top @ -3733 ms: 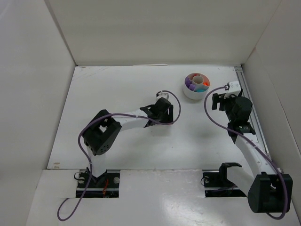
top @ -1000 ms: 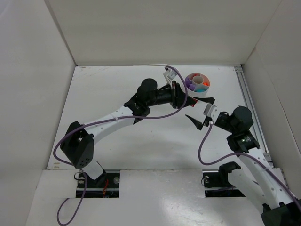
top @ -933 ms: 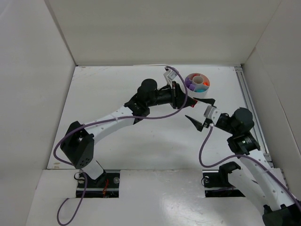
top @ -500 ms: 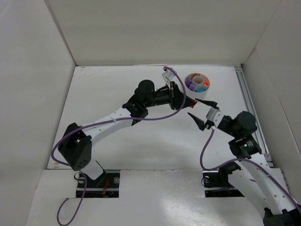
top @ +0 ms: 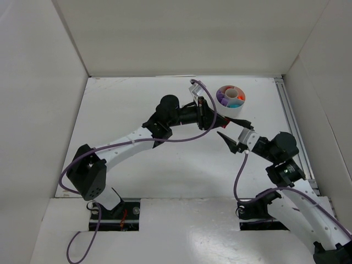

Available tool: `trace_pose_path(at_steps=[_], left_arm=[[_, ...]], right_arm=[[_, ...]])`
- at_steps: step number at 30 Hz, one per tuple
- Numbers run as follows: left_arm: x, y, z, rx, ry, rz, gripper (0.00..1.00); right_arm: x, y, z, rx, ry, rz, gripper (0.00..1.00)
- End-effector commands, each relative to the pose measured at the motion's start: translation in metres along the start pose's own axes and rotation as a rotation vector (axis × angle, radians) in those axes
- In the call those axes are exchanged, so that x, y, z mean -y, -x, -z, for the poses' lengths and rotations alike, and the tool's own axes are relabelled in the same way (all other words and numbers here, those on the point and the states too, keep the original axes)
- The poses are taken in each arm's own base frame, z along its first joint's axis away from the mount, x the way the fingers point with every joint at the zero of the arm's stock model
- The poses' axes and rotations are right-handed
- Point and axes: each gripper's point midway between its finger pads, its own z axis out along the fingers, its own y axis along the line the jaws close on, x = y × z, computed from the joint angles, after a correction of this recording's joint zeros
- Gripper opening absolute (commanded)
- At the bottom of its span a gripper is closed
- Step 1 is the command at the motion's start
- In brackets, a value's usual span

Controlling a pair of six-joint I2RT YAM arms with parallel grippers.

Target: Sort the legos into containers by color

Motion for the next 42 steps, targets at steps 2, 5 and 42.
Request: trace_pose_path(at_steps=[2,5,42], left_arm=[[0.027,0.024,0.006,0.067,-0.066,-0.054,0.02],[0.03,0.025,0.007,0.071,-0.084,-0.065,0.02],[-0.091,0.014,0.167,0.288,0.825,-0.042,1.0]], right_arm=[[0.012,0.02,0.001,0.051,-0.047,0.042,0.59],[0.014,0.018,0.002,0.044,-0.058,0.041,0.46],[0.042,-0.065,-0.01,-0.254,-0.168,-0.12,0.13]])
